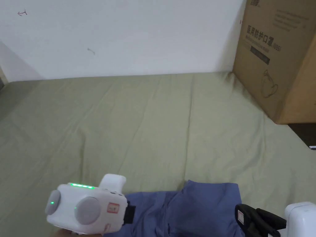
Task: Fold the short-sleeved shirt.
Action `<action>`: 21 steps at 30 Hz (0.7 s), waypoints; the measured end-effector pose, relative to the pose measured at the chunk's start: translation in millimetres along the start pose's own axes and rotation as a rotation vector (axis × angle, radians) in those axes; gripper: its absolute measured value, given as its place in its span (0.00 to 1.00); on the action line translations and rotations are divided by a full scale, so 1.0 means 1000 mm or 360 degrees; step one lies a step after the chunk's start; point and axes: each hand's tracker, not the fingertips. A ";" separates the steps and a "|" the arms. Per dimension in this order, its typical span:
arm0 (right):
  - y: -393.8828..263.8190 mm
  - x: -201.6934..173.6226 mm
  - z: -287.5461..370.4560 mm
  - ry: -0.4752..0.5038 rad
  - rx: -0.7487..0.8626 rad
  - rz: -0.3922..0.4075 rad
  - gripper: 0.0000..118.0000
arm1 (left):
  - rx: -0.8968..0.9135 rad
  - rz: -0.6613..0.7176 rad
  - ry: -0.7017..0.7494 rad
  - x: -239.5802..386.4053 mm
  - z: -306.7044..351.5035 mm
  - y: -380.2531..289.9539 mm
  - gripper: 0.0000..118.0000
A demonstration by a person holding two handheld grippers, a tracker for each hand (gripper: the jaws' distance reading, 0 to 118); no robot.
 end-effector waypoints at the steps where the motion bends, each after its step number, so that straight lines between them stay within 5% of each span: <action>1: -0.001 0.000 0.000 0.0001 -0.0004 -0.0002 0.00 | -0.0035 -0.0036 -0.0024 0.008 -0.011 0.001 0.02; 8: -0.008 0.007 -0.004 -0.0062 -0.0076 0.0016 0.00 | -0.0182 -0.0476 0.0194 0.072 -0.063 0.001 0.02; 10: -0.010 0.008 -0.007 -0.0060 -0.0089 -0.0012 0.00 | -0.0188 -0.0446 0.0183 0.078 -0.052 0.006 0.02; 13: -0.010 0.006 -0.011 -0.0054 -0.0101 -0.0034 0.00 | -0.0096 -0.0312 -0.0254 0.071 -0.032 0.012 0.02; 15: -0.008 0.003 -0.012 -0.0044 -0.0098 -0.0032 0.00 | -0.0135 -0.0012 -0.0836 0.063 -0.012 0.013 0.02; 17: -0.004 0.000 -0.012 -0.0030 -0.0085 -0.0018 0.00 | -0.0164 0.0224 -0.1181 0.045 0.001 0.011 0.02; 21: 0.003 -0.005 -0.011 -0.0008 -0.0060 0.0020 0.00 | 0.0106 0.0395 -0.1154 -0.018 0.037 0.005 0.02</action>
